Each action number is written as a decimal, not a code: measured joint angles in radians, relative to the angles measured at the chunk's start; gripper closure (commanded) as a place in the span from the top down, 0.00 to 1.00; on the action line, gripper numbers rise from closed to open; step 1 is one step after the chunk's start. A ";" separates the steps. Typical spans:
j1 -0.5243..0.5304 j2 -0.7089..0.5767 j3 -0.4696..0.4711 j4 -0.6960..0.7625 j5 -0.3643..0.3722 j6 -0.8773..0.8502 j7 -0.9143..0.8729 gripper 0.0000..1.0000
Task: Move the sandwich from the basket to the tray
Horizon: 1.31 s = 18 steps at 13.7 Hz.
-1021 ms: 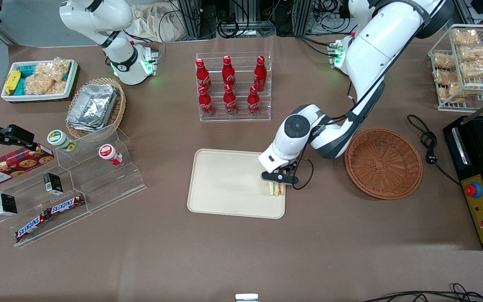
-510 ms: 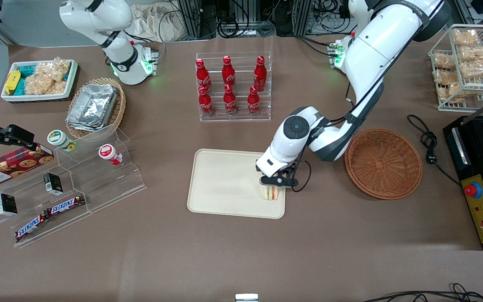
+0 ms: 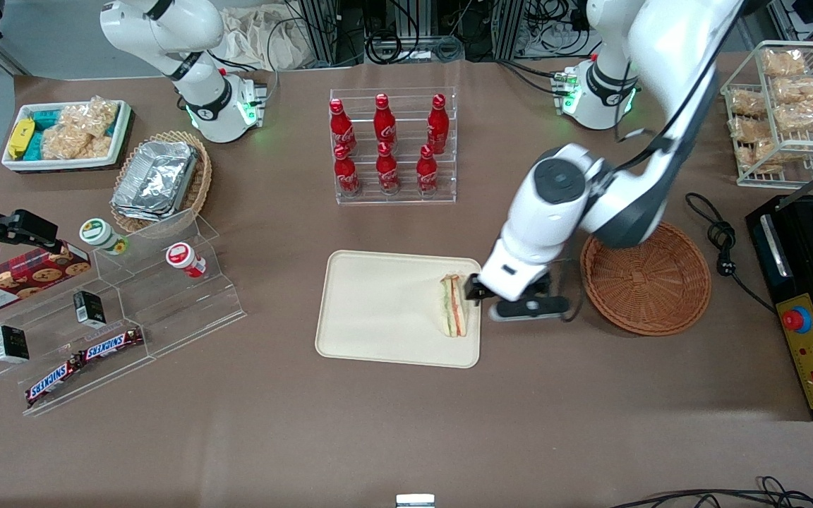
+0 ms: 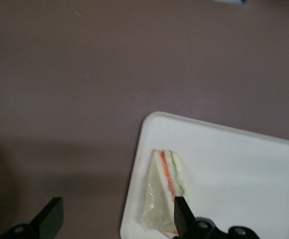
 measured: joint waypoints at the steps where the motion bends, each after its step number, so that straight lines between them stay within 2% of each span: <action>1: 0.026 -0.048 0.000 0.000 -0.031 -0.059 0.016 1.00; 4: 0.097 -0.187 0.002 0.000 -0.167 -0.274 0.164 1.00; 6: 0.157 -0.267 0.005 0.000 -0.229 -0.395 0.252 1.00; 8: 0.207 -0.327 0.011 0.000 -0.250 -0.469 0.284 1.00; 10: 0.208 -0.372 0.060 -0.002 -0.268 -0.512 0.302 1.00; 15: 0.095 -0.459 0.306 -0.003 -0.325 -0.649 0.496 1.00; 18: 0.092 -0.472 0.323 0.001 -0.327 -0.659 0.516 1.00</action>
